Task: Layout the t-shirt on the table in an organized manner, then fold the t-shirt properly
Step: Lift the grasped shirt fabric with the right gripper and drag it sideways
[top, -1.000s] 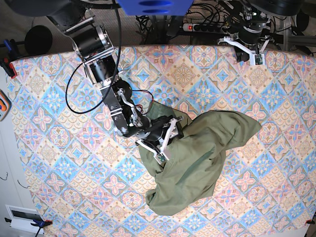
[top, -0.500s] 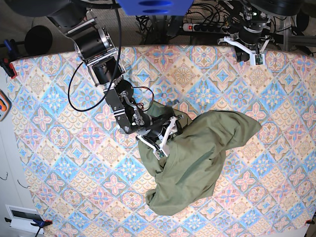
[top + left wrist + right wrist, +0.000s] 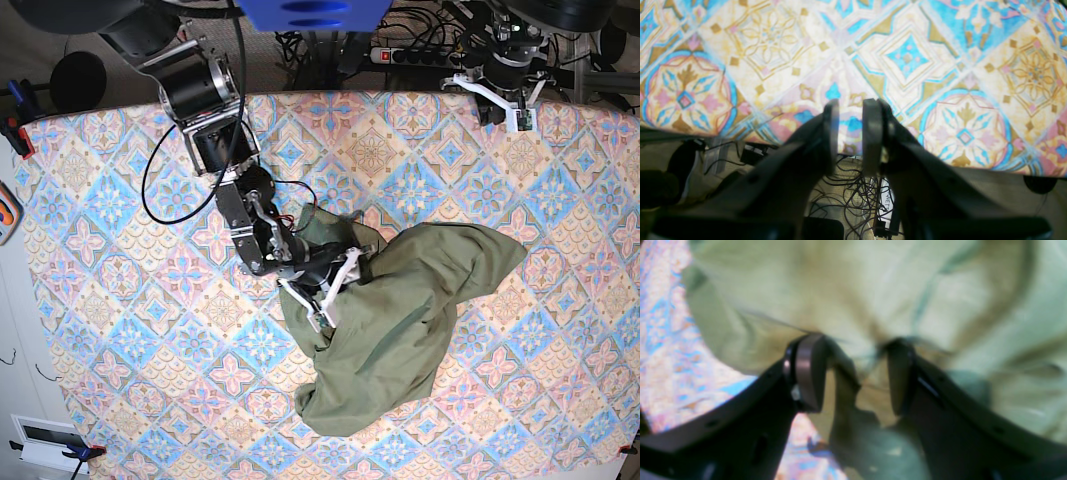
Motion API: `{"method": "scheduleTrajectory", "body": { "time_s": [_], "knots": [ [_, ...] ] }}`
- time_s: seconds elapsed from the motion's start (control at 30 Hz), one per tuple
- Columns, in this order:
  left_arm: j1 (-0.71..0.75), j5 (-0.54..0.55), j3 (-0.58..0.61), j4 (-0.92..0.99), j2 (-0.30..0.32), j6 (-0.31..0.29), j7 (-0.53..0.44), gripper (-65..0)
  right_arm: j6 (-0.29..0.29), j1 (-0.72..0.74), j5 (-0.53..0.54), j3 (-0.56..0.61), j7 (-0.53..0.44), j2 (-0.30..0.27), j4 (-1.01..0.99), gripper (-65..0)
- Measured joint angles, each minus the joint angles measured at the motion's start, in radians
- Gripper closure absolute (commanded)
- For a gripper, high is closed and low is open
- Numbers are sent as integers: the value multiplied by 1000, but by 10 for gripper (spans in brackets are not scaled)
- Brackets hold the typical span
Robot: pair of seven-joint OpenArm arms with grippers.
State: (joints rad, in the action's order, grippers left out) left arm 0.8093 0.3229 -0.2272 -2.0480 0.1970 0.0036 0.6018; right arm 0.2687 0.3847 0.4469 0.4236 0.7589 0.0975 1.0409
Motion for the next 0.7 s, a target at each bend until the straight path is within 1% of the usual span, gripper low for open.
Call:
{"method": "scheduleTrajectory", "body": {
  "time_s": [0.23,0.3,0.37,0.43,0.5,0.53,0.6,0.7],
  "knots": [
    [0,0,0,0,0,0,0,-126,-2,0,0,0,-5,27,0,-285],
    [0,0,0,0,0,0,0,-126,0,0,0,-2,-6,27,0,-272],
    [0,0,0,0,0,0,0,-126,-1,0,0,-6,-7,27,0,-198],
    [0,0,0,0,0,0,0,-126,-1,0,-1,-6,-7,27,0,-94],
    [0,0,0,0,0,0,0,-126,-1,0,-1,-6,-7,27,0,-12],
    [0,0,0,0,0,0,0,-126,-1,0,0,-6,-7,26,0,0],
    [0,0,-1,0,0,0,0,-126,-1,-2,-2,-6,-1,24,11,-9],
    [-3,0,-2,0,0,0,0,-126,-3,-13,-6,-6,16,18,92,-6]
  ]
}}
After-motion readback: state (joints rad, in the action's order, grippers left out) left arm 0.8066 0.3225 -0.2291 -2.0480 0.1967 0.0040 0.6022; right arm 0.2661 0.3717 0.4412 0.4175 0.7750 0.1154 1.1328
